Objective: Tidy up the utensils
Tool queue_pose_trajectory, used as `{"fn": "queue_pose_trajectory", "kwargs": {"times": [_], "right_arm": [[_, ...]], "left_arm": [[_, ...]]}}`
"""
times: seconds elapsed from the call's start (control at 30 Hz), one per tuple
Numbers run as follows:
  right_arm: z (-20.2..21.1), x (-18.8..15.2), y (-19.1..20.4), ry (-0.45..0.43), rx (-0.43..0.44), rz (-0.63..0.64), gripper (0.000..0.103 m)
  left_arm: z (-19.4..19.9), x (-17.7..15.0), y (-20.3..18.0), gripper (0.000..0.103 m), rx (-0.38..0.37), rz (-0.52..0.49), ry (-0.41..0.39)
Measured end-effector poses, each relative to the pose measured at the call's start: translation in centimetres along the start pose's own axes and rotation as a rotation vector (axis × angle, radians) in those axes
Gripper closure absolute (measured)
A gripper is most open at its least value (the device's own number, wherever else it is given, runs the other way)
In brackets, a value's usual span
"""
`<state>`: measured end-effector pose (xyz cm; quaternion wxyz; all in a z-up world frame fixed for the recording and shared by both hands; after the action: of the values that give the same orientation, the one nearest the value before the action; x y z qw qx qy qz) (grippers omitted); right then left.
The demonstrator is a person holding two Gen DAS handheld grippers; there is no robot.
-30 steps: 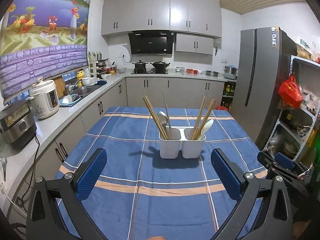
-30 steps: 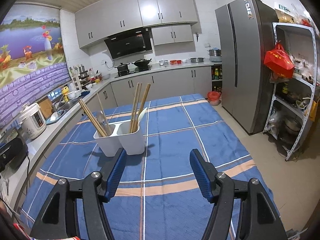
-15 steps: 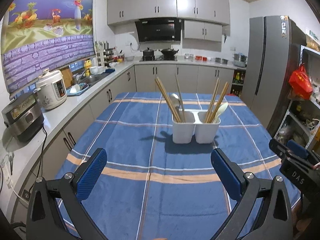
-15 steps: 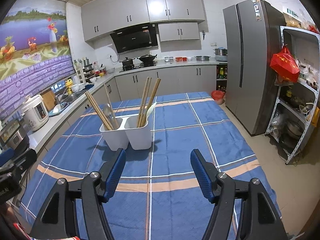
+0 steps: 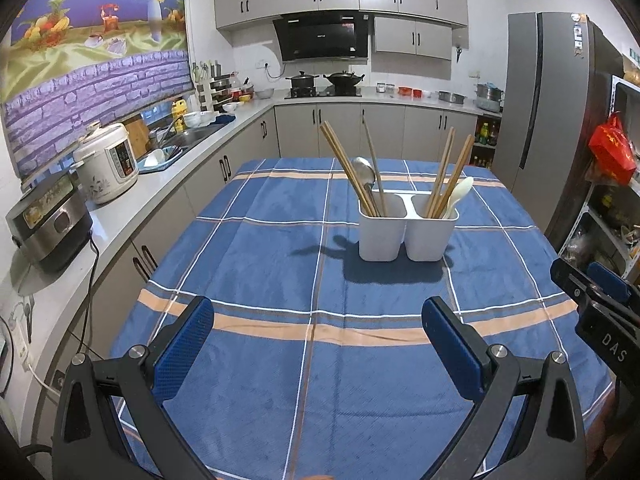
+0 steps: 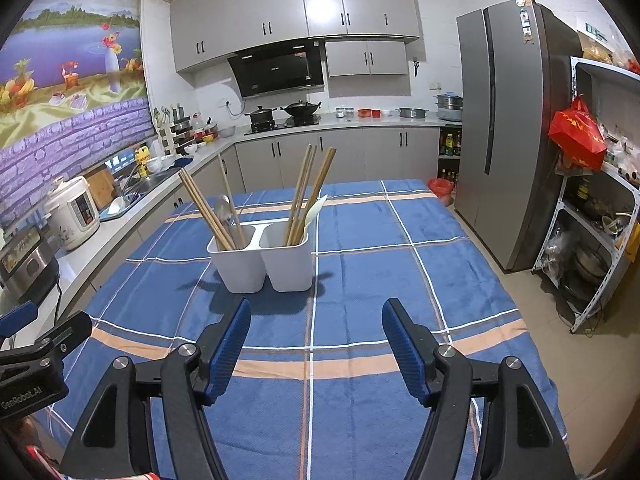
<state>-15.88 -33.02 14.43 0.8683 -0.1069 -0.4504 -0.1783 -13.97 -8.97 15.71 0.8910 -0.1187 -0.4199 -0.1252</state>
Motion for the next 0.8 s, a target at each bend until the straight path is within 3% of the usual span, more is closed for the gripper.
{"fn": "queue_pose_trajectory", "kwargs": {"times": [0.8], "right_arm": [[-1.5,0.1,-0.4,0.018,-0.031,0.0,0.029]], "left_arm": [[-2.9,-0.1,0.3,0.0,-0.031,0.036,0.074]]}}
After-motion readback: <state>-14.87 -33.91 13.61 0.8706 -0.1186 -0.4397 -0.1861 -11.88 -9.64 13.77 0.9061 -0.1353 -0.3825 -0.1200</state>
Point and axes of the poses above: each gripper's, at about its wrist camera, not at the fingertips, and z roughly against the way its jaws point, y to its left, x to its top, the point moved 5 cm from there along -z, roughly the way its jaws point, and after that the axes turned 15 degrees about -x, right-handed, at the moved point
